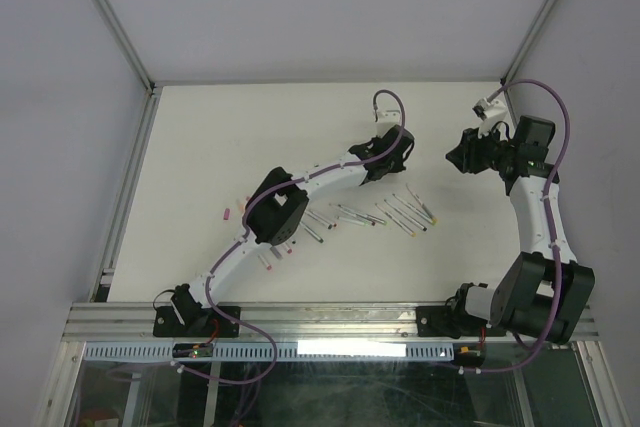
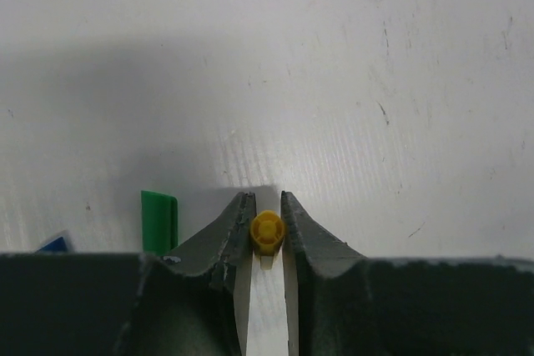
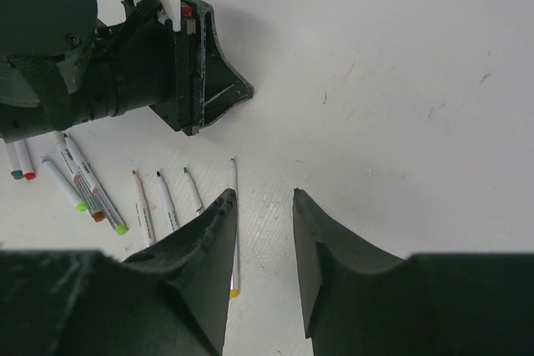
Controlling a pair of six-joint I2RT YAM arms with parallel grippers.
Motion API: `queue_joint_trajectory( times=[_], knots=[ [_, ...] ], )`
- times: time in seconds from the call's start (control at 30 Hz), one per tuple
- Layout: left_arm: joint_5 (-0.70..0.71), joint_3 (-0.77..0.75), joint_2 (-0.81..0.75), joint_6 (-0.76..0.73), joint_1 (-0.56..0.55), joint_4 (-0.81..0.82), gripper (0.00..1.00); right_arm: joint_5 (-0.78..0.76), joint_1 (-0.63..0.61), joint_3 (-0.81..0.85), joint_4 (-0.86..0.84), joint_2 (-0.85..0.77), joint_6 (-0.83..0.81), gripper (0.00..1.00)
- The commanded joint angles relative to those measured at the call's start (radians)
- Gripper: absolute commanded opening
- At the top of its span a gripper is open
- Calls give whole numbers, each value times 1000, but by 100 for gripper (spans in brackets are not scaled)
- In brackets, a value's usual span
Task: Open the pen caps
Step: Place the pen cap at the center of the board.
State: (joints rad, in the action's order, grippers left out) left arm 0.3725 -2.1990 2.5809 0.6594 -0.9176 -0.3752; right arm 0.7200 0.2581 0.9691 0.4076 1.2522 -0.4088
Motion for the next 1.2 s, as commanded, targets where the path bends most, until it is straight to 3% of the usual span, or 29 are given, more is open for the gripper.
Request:
queue_joint_trajectory(
  times=[0.0,0.47,0.77,0.83,0.93,1.03,1.1,1.17],
  knots=[
    [24,-48,-4,-29,-9,14,21,33,9,4,-41,-16,13,36],
    [20,-47,-51,-61,-9,15,29,41,15,6,-28,-15,10,36],
    [22,-4,-228,-118,-17,22,39,57,18,18,19,-20,-26,35],
    [7,73,-314,-136,-26,51,39,57,19,24,30,-38,-44,35],
    [-39,308,-505,-191,-38,191,41,78,24,38,59,-85,-106,39],
    [-72,600,-731,-258,-41,368,45,176,52,44,102,-158,-231,56],
    [-95,788,-887,-320,-41,479,54,239,72,35,103,-210,-287,73],
    [-116,945,-1036,-375,-37,558,71,272,84,35,90,-249,-289,87]
  ],
)
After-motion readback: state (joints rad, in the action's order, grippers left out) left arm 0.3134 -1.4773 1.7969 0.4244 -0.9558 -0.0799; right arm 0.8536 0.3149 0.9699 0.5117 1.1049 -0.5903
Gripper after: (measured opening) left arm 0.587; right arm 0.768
